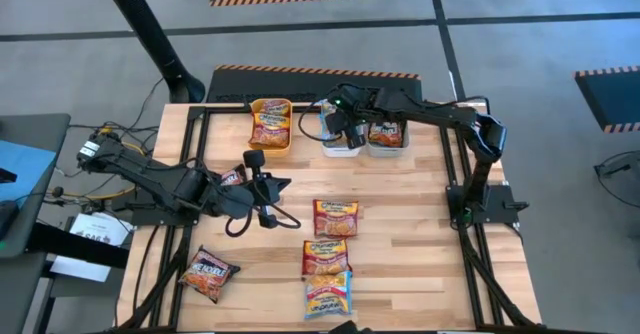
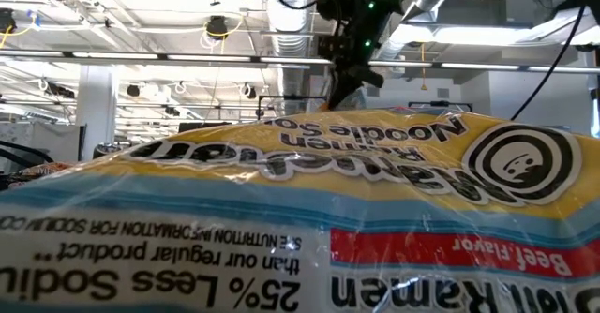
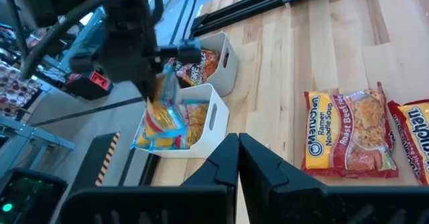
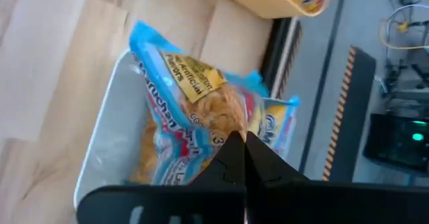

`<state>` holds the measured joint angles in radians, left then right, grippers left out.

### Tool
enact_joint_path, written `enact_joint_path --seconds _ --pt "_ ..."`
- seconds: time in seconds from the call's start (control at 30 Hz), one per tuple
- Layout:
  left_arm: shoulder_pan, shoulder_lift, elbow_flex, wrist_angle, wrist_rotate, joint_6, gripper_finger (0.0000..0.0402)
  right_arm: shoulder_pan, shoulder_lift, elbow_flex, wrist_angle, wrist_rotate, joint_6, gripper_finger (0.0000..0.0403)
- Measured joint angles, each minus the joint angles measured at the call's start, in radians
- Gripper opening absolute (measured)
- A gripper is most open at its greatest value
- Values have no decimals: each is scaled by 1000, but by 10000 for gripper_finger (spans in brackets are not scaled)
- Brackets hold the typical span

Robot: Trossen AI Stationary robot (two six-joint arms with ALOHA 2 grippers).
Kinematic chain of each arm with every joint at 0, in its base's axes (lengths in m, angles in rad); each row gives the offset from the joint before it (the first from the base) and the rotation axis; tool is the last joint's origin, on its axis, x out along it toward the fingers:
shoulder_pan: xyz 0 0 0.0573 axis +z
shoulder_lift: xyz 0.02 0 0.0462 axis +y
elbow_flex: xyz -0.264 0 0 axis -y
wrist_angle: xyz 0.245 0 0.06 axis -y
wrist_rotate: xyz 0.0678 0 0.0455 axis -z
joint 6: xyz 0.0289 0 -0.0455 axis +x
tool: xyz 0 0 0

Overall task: Sort Maruchan noodles
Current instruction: Put the blue noodle pack into the white bin

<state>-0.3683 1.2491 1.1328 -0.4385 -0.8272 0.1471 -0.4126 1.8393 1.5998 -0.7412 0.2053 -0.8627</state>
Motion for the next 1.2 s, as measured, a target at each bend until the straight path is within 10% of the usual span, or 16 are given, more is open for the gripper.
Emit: enact_joint_path --seconds 1.2 --pt "0 0 0 -16 0 -10 0 -2 46 -2 -132 29 267 98"
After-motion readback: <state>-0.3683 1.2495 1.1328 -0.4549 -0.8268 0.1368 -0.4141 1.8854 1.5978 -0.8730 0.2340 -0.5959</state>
